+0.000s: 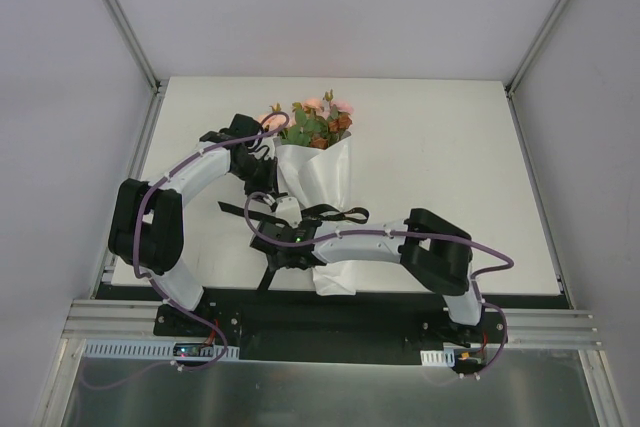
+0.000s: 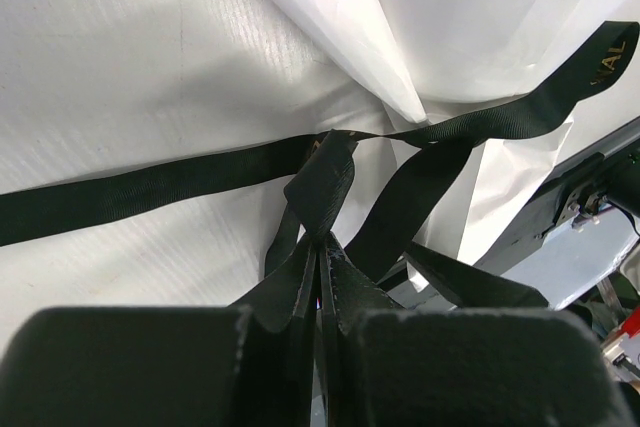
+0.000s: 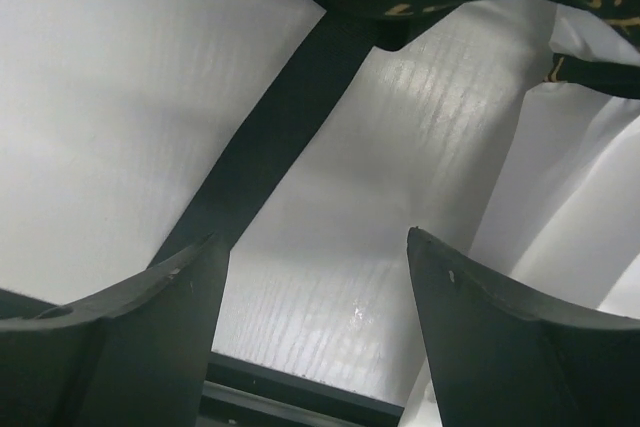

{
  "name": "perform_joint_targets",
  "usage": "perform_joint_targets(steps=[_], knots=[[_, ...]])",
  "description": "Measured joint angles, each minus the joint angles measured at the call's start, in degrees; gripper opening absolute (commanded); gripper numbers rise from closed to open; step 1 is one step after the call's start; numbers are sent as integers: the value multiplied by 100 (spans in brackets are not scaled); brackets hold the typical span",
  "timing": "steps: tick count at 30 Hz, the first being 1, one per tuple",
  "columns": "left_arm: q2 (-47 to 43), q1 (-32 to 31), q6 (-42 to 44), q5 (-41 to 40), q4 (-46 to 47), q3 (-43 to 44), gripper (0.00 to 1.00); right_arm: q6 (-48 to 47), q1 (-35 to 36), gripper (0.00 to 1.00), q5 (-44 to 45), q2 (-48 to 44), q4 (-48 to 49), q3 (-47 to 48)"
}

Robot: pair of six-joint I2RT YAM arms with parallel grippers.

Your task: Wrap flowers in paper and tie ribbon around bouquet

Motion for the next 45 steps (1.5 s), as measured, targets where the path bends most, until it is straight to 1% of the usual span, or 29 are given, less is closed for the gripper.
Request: perform_joint_targets(steps=[5,16,21,23,24,28,29,30,32,33,35,36,38,39,45], knots=[[0,0,0,2,2,0,0,170,-39,71,-22,293,-13,192],[0,0,4,66,4,0,0,313,-39,70,-22,389,55,310],[0,48,33,96,90,0,0,350,-28,70,2,863,-378,1067],[-11,74,35,103,109,0,0,354,2,68,9,977,-481,1252],[-17,72,37,107,116,0,0,354,13,66,11,1003,-525,1294],[-50,66,37,142,120,-4,0,352,52,61,55,1056,-710,1379],[-57,66,39,146,120,-4,0,354,66,59,70,1073,-769,1410],[-63,66,37,155,118,-4,0,352,79,54,92,1097,-833,1445],[-66,63,39,170,111,-4,0,350,98,49,109,1130,-911,1506],[-66,63,37,179,111,-4,0,358,109,38,109,1134,-925,1513],[-68,63,37,184,109,-13,0,354,122,25,107,1134,-957,1513],[-72,63,37,184,105,-15,0,382,122,14,90,1132,-938,1502],[-74,63,39,188,85,-15,0,363,122,3,81,1115,-872,1451],[-76,63,39,188,79,-15,0,365,118,1,72,1069,-807,1370],[-81,63,46,199,79,-26,0,188,72,0,11,669,-212,697]])
